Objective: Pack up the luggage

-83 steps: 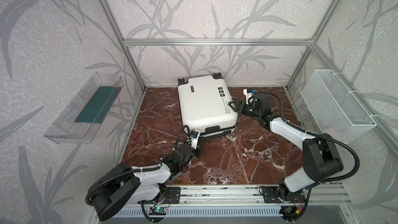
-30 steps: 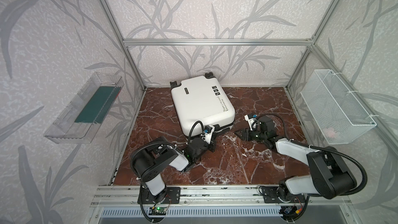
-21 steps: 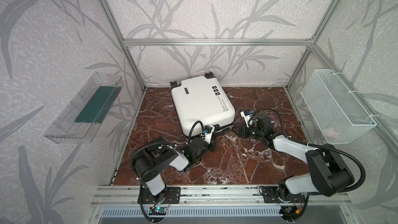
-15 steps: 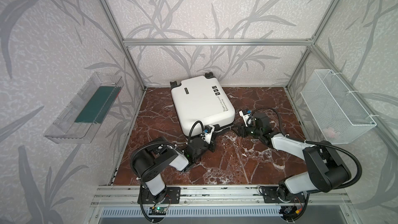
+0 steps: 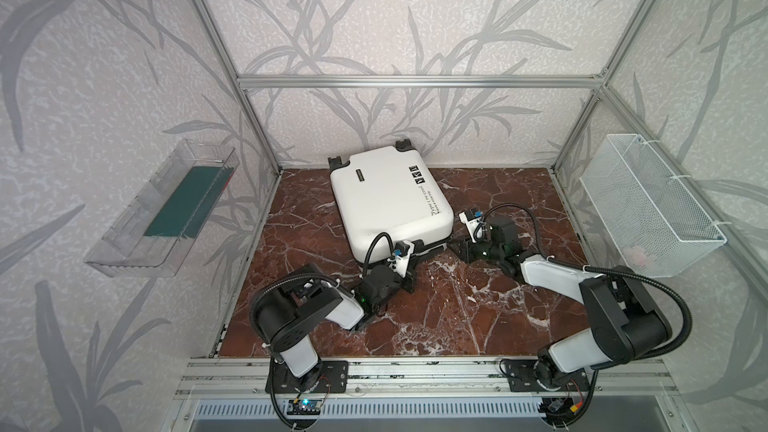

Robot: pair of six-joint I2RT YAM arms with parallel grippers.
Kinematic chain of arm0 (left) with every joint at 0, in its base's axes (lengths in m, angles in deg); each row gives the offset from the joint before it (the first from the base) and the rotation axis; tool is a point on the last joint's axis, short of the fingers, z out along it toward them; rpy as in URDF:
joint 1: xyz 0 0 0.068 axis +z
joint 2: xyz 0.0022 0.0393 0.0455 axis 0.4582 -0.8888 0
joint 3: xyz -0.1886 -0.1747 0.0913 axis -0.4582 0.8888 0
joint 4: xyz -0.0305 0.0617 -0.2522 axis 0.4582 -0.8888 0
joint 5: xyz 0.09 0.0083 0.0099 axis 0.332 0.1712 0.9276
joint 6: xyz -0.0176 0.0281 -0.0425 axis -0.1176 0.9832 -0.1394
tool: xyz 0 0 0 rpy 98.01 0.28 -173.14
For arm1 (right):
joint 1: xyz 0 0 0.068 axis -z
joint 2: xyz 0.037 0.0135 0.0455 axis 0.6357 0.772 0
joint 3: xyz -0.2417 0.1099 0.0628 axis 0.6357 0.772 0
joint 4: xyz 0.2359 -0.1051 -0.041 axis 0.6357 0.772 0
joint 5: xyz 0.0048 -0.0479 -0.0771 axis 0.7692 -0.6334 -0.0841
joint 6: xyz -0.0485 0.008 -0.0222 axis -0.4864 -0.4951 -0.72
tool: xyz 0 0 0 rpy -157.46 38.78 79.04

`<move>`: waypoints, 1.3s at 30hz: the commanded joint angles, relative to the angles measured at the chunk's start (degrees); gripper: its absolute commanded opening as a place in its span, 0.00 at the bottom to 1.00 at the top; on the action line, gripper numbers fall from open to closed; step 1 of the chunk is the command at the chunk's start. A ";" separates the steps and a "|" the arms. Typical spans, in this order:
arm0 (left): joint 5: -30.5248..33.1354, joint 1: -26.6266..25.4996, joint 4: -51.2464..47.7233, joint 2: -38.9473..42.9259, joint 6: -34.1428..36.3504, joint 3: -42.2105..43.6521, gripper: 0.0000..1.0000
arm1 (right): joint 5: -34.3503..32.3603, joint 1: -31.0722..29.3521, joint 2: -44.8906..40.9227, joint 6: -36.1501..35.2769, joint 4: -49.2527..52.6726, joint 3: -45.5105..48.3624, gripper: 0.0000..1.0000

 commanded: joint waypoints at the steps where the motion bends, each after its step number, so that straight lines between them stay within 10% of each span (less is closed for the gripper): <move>1: -3.38 -0.79 -0.53 1.31 -0.15 -0.84 0.00 | 1.21 -0.34 0.52 -0.85 -0.69 -1.94 0.27; 11: -3.29 -0.88 -0.44 1.59 -0.55 -0.52 0.00 | 2.62 -0.39 0.39 -1.37 0.30 -1.72 0.00; 39: -7.59 -2.09 -2.87 -1.39 0.04 -3.77 0.00 | -6.47 -19.15 -1.86 1.08 0.21 0.50 0.00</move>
